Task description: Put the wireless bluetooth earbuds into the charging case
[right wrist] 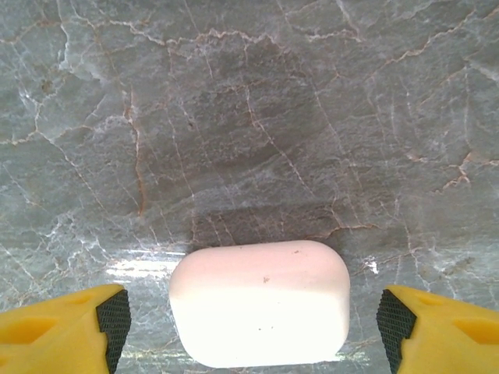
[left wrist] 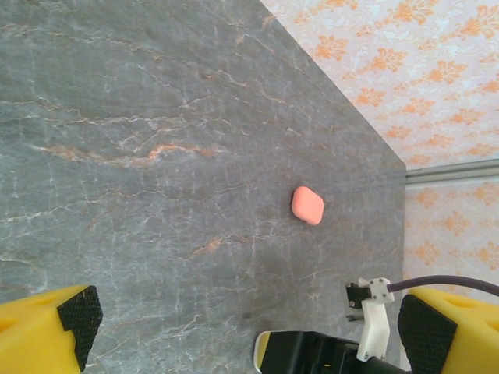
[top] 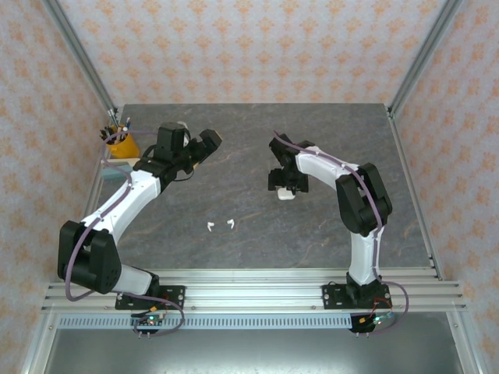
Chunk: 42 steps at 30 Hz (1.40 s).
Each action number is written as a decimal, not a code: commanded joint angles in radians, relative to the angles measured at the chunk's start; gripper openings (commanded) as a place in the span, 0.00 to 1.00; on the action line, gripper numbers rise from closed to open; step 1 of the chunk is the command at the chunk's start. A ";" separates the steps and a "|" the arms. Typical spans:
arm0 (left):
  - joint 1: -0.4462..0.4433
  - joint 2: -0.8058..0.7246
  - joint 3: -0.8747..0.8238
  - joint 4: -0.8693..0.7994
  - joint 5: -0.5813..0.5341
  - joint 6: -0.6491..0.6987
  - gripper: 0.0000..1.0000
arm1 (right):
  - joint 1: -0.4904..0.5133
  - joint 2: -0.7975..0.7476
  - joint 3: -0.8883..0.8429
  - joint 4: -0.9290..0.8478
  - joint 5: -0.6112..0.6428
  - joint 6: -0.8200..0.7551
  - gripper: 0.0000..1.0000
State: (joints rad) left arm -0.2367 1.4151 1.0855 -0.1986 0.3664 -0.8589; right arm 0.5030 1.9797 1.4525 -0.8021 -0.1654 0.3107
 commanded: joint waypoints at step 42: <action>-0.017 0.065 0.010 -0.041 0.101 0.125 1.00 | -0.006 -0.010 -0.010 0.011 -0.079 0.202 0.49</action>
State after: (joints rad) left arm -0.2489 1.4654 1.1114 -0.2741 0.4294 -0.7654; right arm 0.5007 2.0342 1.4670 -0.8234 -0.2180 0.4145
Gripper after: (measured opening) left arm 0.998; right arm 0.593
